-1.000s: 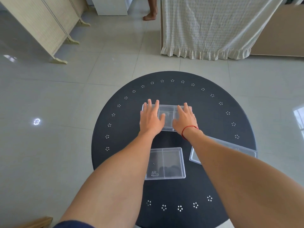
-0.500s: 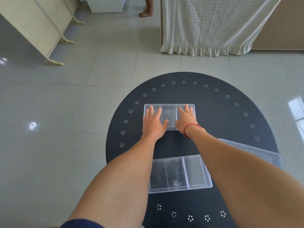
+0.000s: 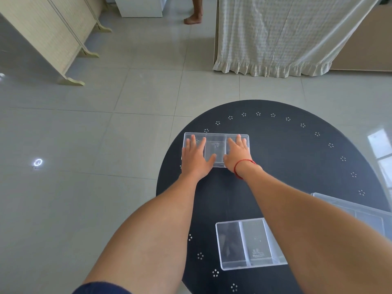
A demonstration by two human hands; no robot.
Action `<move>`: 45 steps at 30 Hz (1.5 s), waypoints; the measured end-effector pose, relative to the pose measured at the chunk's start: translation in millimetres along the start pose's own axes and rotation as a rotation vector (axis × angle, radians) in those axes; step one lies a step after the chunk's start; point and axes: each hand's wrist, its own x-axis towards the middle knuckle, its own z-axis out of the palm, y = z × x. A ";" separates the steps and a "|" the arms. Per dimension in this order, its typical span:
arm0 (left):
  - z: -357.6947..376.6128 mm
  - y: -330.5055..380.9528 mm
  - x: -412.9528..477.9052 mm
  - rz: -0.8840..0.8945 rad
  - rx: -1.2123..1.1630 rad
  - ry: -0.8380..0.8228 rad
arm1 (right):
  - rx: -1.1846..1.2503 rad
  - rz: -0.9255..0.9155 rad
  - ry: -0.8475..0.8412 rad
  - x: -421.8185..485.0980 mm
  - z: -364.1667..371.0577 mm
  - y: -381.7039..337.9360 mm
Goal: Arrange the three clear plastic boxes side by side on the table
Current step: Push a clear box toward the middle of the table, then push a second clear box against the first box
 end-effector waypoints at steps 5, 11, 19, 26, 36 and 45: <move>-10.7 -14.5 6.0 0.002 -0.065 0.069 | 0.003 -0.015 0.012 8.3 4.2 -18.3; -15.7 -28.0 13.8 0.013 -0.008 0.141 | -0.015 -0.023 0.004 16.6 6.8 -36.2; -27.6 -39.4 24.6 0.009 0.009 0.125 | -0.085 -0.041 0.011 19.0 8.3 -56.4; -32.9 -24.7 13.7 -0.013 -0.026 0.129 | -0.109 -0.061 0.093 2.3 -2.5 -50.5; 4.9 94.4 -55.7 0.055 -0.043 0.053 | -0.049 0.065 0.125 -64.7 -53.7 67.6; 84.9 221.9 -136.6 0.200 0.011 -0.143 | 0.082 0.309 0.137 -148.7 -77.7 230.3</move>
